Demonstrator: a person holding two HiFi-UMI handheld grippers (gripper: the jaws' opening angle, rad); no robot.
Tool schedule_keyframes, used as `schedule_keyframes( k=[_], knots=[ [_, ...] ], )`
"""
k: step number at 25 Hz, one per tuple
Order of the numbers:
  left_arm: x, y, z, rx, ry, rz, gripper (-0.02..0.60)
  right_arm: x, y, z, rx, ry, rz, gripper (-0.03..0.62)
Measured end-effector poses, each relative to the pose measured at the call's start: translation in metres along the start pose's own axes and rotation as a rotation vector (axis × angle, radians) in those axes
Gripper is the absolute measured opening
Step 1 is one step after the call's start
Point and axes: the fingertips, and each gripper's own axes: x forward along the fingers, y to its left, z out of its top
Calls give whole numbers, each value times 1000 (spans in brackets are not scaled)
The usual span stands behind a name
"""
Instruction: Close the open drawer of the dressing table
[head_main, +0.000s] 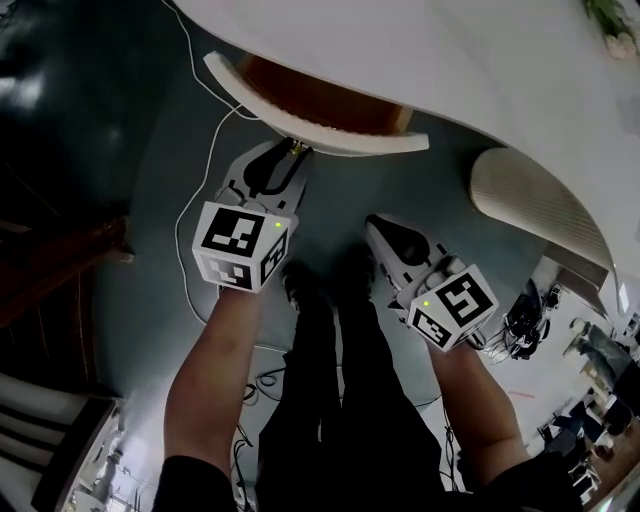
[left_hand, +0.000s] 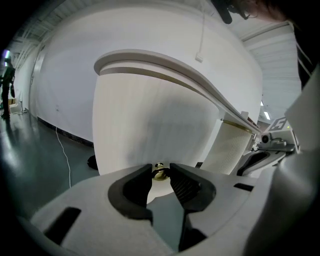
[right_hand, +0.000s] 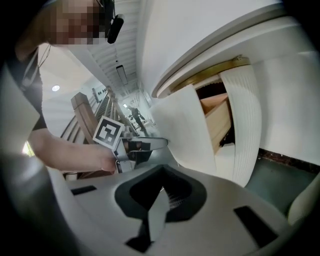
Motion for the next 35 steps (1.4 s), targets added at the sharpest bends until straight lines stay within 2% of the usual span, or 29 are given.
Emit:
schedule_keyframes(
  k=[14, 28, 35],
  knots=[
    [64, 10, 42, 32, -42, -16, 121, 9, -42, 22, -48, 4, -11, 6],
    [97, 15, 63, 30, -59, 16, 120, -2, -62, 15, -17, 12, -14, 6],
    [94, 24, 65, 30, -87, 34, 124, 1, -55, 8, -9, 9, -26, 6]
  ],
)
